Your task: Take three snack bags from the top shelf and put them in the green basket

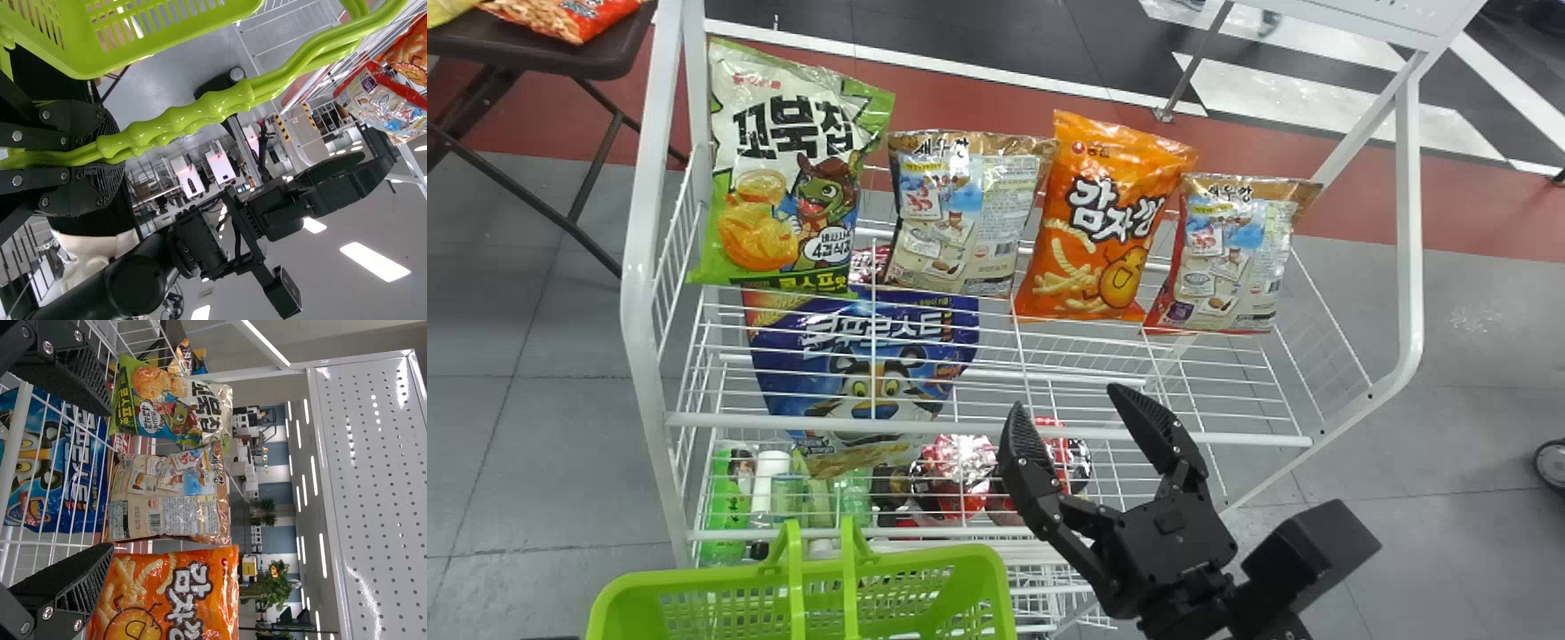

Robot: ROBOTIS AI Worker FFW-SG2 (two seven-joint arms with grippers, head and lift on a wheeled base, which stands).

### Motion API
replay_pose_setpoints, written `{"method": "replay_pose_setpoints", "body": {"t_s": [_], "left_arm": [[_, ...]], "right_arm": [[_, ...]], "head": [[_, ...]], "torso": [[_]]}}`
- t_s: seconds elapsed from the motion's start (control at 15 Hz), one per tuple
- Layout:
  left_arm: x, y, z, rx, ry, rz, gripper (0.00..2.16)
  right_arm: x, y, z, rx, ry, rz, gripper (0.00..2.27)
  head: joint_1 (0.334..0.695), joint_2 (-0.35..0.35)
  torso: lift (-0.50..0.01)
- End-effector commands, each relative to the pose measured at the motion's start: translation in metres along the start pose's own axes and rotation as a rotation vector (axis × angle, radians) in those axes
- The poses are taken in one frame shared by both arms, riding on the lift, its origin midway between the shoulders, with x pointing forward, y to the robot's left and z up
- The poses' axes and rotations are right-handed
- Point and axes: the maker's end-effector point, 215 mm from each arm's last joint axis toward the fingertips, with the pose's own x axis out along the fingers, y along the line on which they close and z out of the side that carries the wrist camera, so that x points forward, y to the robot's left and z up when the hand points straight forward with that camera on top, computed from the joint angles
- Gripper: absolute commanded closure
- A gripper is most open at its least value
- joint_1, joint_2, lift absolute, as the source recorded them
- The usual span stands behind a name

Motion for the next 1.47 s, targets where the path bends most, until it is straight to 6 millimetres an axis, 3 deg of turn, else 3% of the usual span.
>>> {"method": "replay_pose_setpoints", "body": {"t_s": [0.0, 1.4], "left_arm": [[-0.0001, -0.0013, 0.0003, 0.002, 0.0, -0.002, 1.87], [-0.0016, -0.0067, -0.003, 0.006, 0.0, -0.005, 1.87]], "right_arm": [[0.0004, 0.0, 0.0007, -0.001, -0.002, 0.001, 0.11], [0.0029, 0.0004, -0.0038, 0.005, 0.002, 0.0, 0.11]], "head": [[0.695, -0.35], [0.695, -0.35]], "torso": [[-0.035], [-0.035]]}}
